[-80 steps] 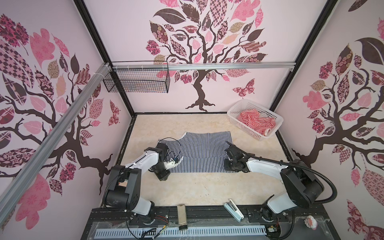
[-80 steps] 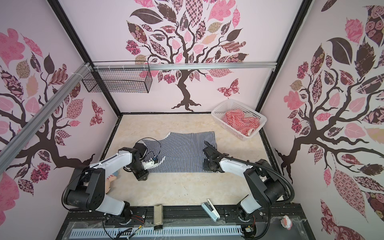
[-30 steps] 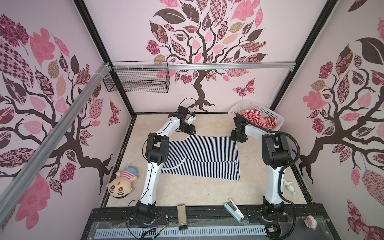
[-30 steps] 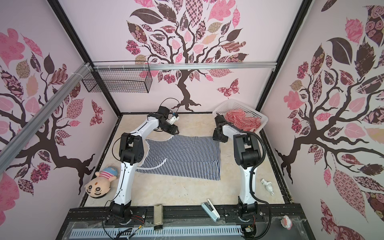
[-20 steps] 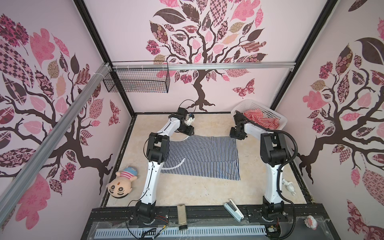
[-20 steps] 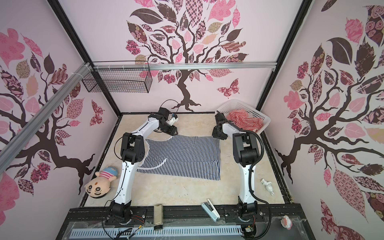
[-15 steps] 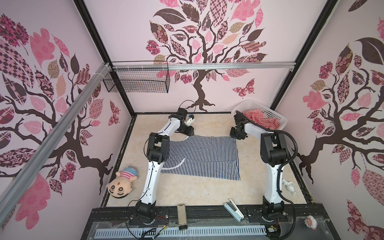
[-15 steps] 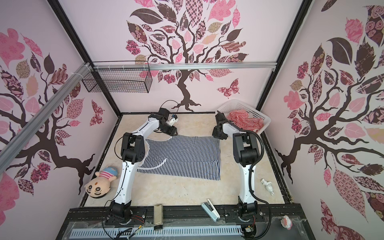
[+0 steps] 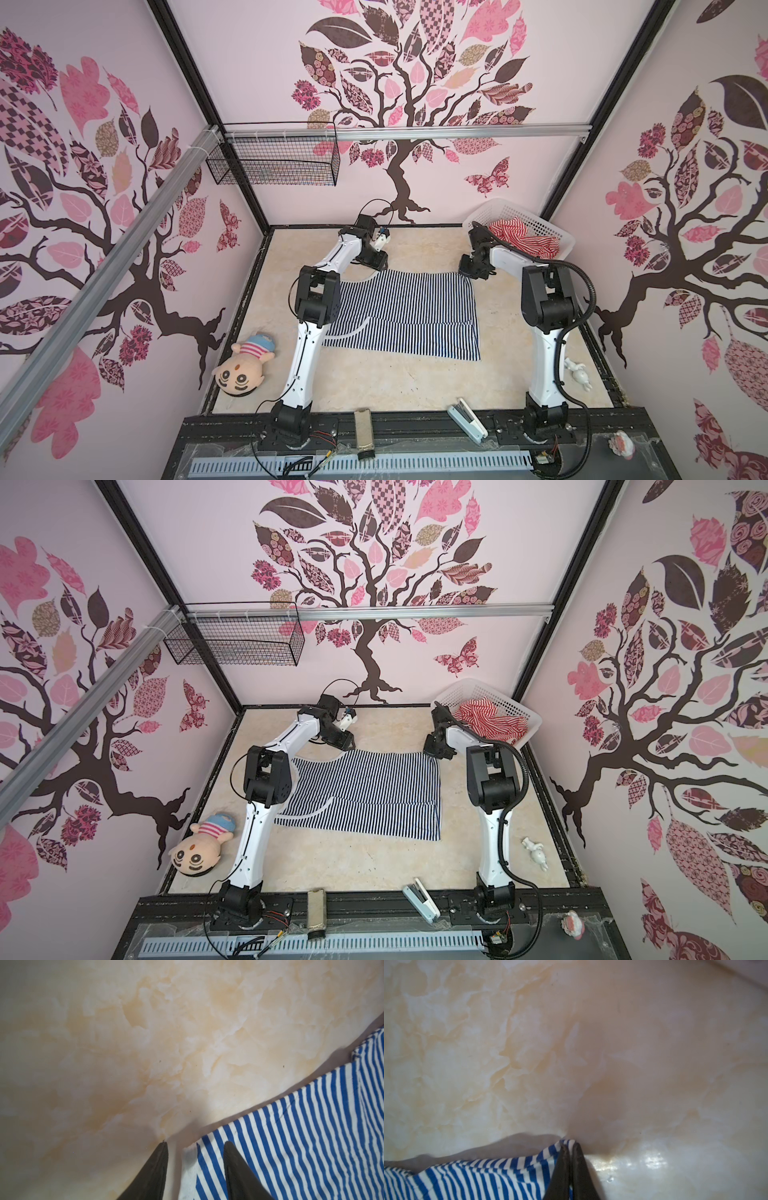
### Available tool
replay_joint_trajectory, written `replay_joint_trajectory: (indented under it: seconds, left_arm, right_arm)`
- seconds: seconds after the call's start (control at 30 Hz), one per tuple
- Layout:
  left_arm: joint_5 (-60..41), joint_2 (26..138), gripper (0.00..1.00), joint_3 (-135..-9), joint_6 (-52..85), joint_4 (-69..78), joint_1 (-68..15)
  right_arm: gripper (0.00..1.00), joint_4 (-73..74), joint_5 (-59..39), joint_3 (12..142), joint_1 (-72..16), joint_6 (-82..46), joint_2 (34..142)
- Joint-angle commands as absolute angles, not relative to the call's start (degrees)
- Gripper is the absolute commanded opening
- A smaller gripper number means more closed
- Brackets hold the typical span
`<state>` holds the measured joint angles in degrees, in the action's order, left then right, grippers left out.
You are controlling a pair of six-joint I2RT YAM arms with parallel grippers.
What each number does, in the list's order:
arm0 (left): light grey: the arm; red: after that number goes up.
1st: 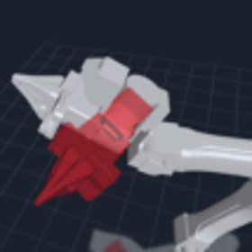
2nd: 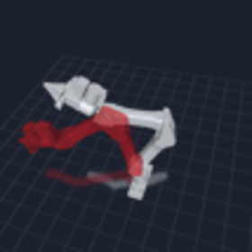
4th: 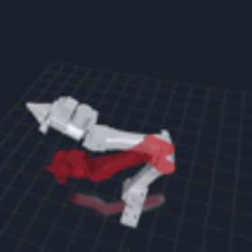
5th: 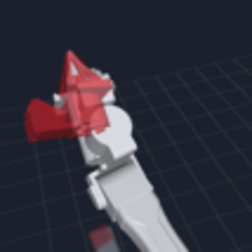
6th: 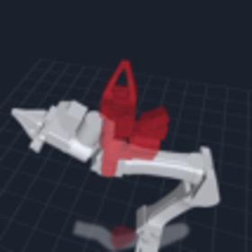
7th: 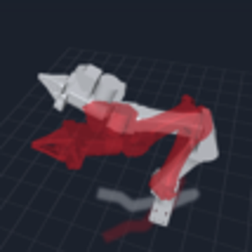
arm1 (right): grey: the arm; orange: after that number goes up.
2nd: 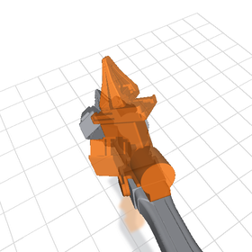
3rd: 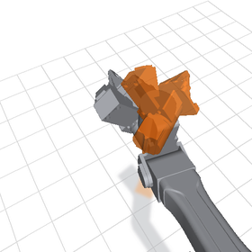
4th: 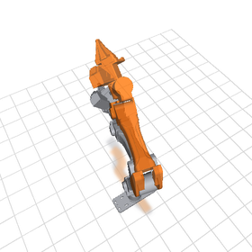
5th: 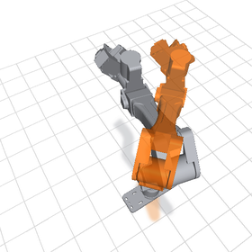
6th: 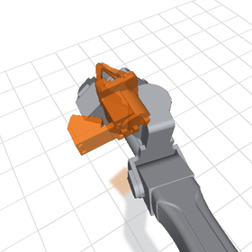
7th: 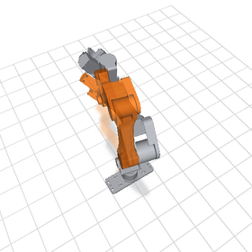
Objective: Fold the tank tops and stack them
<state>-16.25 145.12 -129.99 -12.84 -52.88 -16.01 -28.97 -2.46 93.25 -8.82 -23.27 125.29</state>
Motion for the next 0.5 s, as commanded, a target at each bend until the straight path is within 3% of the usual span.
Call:
replay_joint_trajectory:
  seconds: [0.0, 0.1, 0.27, 0.43, 0.47]
  left_arm:
    - [-16.14, 147.1, 0.41, -133.24, -13.22, -54.52, -16.3]
    - [-16.33, 147.78, 0.3, -134.59, -13.66, -55.25, -16.3]
    - [-17.14, 147.16, 0.01, -134.41, -14.84, -56.33, -16.28]
    - [-16.79, 145.11, 0.0, -131.93, -15.11, -55.0, -16.08]
    - [-16.66, 144.76, 0.06, -131.38, -15.04, -54.61, -16.07]
  right_arm:
    - [0.04, -30.66, -3.77, 93.19, -8.66, -22.85, 120.67]
    - [0.02, -30.62, -3.87, 92.82, -8.61, -22.85, 119.43]
    - [0.0, -30.17, -3.98, 91.29, -8.61, -22.85, 116.79]
    - [0.0, -29.74, -3.35, 89.88, -8.61, -22.76, 114.83]
    - [0.0, -29.73, -3.28, 89.75, -8.61, -22.68, 114.7]
